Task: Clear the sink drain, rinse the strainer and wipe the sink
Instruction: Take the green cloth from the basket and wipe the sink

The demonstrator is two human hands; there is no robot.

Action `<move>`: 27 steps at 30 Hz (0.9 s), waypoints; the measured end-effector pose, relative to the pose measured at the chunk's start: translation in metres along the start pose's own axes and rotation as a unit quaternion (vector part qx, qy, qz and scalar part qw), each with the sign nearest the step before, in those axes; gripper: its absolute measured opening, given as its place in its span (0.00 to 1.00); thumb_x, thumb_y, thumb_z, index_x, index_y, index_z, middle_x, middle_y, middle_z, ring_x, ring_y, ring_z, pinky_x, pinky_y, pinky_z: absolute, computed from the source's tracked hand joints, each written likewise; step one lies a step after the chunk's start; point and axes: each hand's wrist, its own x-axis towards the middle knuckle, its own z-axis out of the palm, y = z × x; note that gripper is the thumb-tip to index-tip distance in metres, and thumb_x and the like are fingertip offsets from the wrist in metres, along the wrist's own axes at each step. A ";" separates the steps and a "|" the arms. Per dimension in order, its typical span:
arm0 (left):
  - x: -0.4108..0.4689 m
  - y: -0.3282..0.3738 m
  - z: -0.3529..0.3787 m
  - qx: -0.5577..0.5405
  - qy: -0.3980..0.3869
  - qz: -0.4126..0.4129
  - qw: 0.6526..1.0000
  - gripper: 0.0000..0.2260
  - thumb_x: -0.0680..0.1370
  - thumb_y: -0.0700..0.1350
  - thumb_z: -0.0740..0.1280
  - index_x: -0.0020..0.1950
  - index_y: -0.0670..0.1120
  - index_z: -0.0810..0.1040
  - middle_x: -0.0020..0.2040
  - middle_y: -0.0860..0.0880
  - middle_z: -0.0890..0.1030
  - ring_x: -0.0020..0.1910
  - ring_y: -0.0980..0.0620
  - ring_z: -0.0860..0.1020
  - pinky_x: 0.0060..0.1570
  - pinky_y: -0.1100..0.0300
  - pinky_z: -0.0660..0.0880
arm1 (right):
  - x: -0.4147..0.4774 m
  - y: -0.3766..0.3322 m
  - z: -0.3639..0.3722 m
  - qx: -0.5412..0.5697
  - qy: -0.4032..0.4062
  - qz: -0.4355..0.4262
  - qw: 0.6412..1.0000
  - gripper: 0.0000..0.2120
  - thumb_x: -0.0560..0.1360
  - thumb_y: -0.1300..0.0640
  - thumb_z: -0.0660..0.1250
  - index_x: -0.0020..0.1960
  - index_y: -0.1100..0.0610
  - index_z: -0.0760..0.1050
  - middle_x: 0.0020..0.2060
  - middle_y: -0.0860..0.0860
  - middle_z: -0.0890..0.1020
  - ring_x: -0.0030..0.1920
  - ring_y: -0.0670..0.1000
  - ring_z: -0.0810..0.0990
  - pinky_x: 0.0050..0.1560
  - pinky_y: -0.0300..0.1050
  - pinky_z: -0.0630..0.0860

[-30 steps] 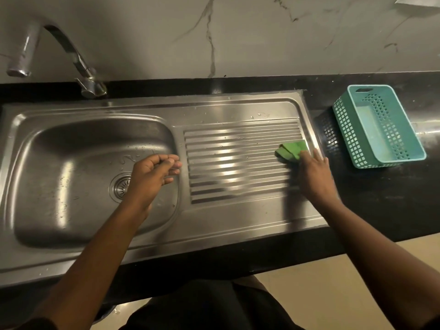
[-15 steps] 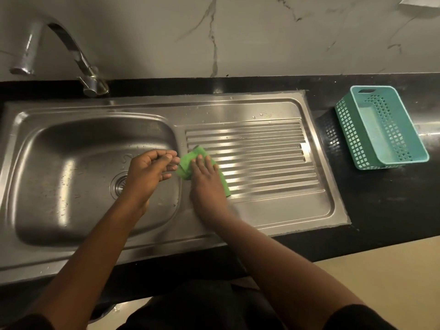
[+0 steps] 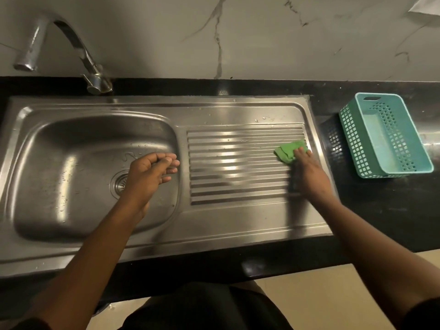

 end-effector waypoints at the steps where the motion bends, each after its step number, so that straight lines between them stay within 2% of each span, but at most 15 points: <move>1: 0.000 0.000 0.000 0.001 0.000 -0.001 1.000 0.08 0.85 0.42 0.66 0.59 0.44 0.85 0.53 0.45 0.89 0.60 0.39 0.85 0.64 0.43 0.80 | 0.007 0.001 0.001 -0.007 0.003 0.015 1.000 0.24 0.84 0.65 0.57 0.80 0.59 0.65 0.80 0.59 0.66 0.81 0.62 0.62 0.79 0.61 0.64; 4: 0.000 0.000 -0.001 -0.001 0.001 -0.001 1.000 0.08 0.85 0.42 0.66 0.60 0.43 0.85 0.54 0.45 0.88 0.60 0.39 0.85 0.64 0.44 0.80 | 0.024 -0.028 0.014 0.028 0.049 0.106 0.993 0.18 0.83 0.64 0.56 0.72 0.64 0.70 0.75 0.64 0.71 0.78 0.66 0.65 0.79 0.64 0.63; 6: 0.002 0.000 -0.003 -0.004 0.002 -0.002 1.000 0.09 0.85 0.42 0.66 0.60 0.42 0.84 0.54 0.44 0.88 0.61 0.39 0.85 0.64 0.44 0.80 | 0.027 -0.061 0.024 0.058 0.062 0.128 0.988 0.18 0.82 0.65 0.56 0.70 0.65 0.71 0.74 0.65 0.71 0.76 0.66 0.66 0.77 0.64 0.64; 9: 0.005 0.002 -0.006 -0.011 0.003 0.000 1.000 0.09 0.85 0.41 0.66 0.60 0.43 0.84 0.55 0.44 0.88 0.61 0.39 0.85 0.63 0.45 0.80 | 0.016 -0.121 0.043 0.084 0.035 0.056 0.994 0.24 0.80 0.67 0.58 0.76 0.65 0.67 0.78 0.63 0.66 0.78 0.65 0.64 0.79 0.59 0.61; 12: 0.006 0.004 -0.010 -0.008 0.009 0.005 1.000 0.09 0.85 0.42 0.66 0.60 0.42 0.85 0.55 0.43 0.88 0.60 0.39 0.85 0.61 0.46 0.80 | -0.001 -0.200 0.066 0.095 -0.008 -0.045 0.994 0.32 0.79 0.66 0.58 0.83 0.62 0.58 0.83 0.60 0.59 0.84 0.60 0.54 0.84 0.56 0.50; 16: 0.007 0.005 -0.011 -0.009 0.027 0.015 0.999 0.10 0.85 0.42 0.66 0.61 0.40 0.84 0.54 0.43 0.88 0.59 0.39 0.85 0.56 0.51 0.80 | -0.014 -0.272 0.082 0.098 -0.064 -0.135 0.984 0.32 0.80 0.63 0.57 0.84 0.61 0.56 0.84 0.59 0.54 0.85 0.59 0.48 0.84 0.54 0.44; 18: 0.007 0.005 -0.010 -0.011 0.033 0.016 0.999 0.10 0.85 0.42 0.66 0.61 0.40 0.84 0.54 0.42 0.88 0.59 0.38 0.85 0.55 0.52 0.80 | -0.013 -0.269 0.082 0.088 -0.084 -0.174 0.977 0.31 0.81 0.61 0.58 0.84 0.59 0.57 0.84 0.57 0.55 0.85 0.58 0.48 0.84 0.55 0.45; 22: 0.005 0.002 -0.002 -0.011 0.023 0.009 1.000 0.10 0.85 0.41 0.66 0.61 0.40 0.84 0.54 0.41 0.88 0.60 0.37 0.85 0.55 0.52 0.80 | -0.004 -0.215 0.066 0.038 -0.097 -0.303 0.947 0.32 0.80 0.61 0.62 0.83 0.55 0.62 0.83 0.52 0.62 0.84 0.53 0.57 0.83 0.49 0.54; 25: 0.003 0.001 0.001 -0.015 0.020 0.005 1.000 0.08 0.84 0.41 0.67 0.59 0.43 0.85 0.53 0.44 0.88 0.61 0.37 0.85 0.58 0.50 0.80 | 0.000 -0.152 0.045 0.031 -0.079 -0.269 0.959 0.30 0.80 0.61 0.65 0.81 0.56 0.65 0.81 0.53 0.66 0.82 0.54 0.61 0.78 0.48 0.63; 27: 0.002 0.000 0.002 -0.017 0.020 0.003 1.000 0.08 0.84 0.42 0.67 0.59 0.44 0.85 0.53 0.45 0.89 0.61 0.37 0.85 0.59 0.49 0.80 | 0.002 -0.103 0.030 0.019 -0.051 -0.209 0.976 0.30 0.80 0.61 0.67 0.81 0.58 0.66 0.80 0.56 0.67 0.82 0.56 0.63 0.77 0.52 0.68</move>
